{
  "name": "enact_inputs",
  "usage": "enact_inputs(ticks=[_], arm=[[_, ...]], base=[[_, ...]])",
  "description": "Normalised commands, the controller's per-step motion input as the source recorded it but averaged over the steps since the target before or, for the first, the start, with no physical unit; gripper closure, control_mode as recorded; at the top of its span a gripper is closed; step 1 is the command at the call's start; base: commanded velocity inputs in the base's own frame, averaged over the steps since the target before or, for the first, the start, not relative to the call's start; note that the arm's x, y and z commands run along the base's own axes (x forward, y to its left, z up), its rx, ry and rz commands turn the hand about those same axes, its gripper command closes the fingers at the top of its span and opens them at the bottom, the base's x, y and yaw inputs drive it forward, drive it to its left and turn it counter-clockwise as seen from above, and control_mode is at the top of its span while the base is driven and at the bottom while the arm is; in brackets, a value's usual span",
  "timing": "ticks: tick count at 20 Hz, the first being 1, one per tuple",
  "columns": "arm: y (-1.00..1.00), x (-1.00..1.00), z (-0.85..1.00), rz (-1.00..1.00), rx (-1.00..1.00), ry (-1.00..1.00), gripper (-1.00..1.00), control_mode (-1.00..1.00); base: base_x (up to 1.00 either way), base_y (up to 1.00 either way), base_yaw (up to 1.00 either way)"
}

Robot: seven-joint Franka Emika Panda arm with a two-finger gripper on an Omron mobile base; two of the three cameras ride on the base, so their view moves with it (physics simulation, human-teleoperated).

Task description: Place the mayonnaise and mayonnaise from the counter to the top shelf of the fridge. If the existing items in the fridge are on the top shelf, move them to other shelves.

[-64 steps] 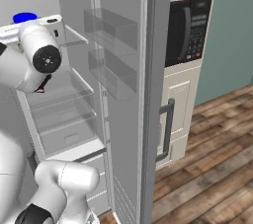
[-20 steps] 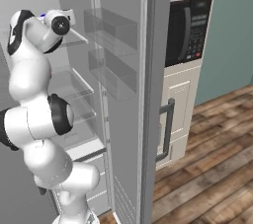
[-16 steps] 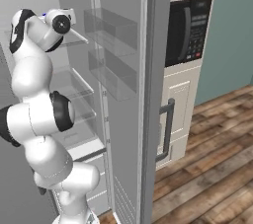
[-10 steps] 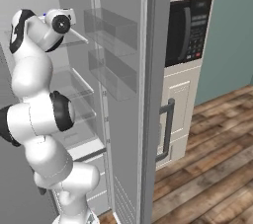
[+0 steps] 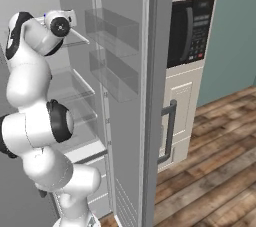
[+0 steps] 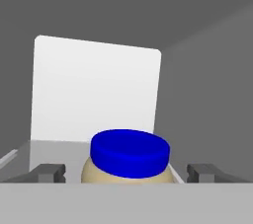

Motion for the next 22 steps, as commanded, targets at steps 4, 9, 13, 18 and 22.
enact_inputs(ticks=[4,9,13,18,22], arm=[[-0.30,-0.45,0.02,-0.03,0.00,0.00,-1.00,-1.00],[-0.09,-0.93,0.34,-0.15,0.00,0.00,-1.00,-1.00],[-0.02,-1.00,0.33,-0.16,0.00,-0.01,-1.00,-1.00],[-0.26,-1.00,0.49,-0.19,0.00,0.00,-1.00,-1.00],[-0.75,-1.00,0.44,-0.21,0.00,0.00,-1.00,-1.00]], base=[[0.00,0.00,0.00],[0.00,0.00,0.00],[0.00,0.00,0.00],[0.00,0.00,0.00],[0.00,0.00,0.00]])
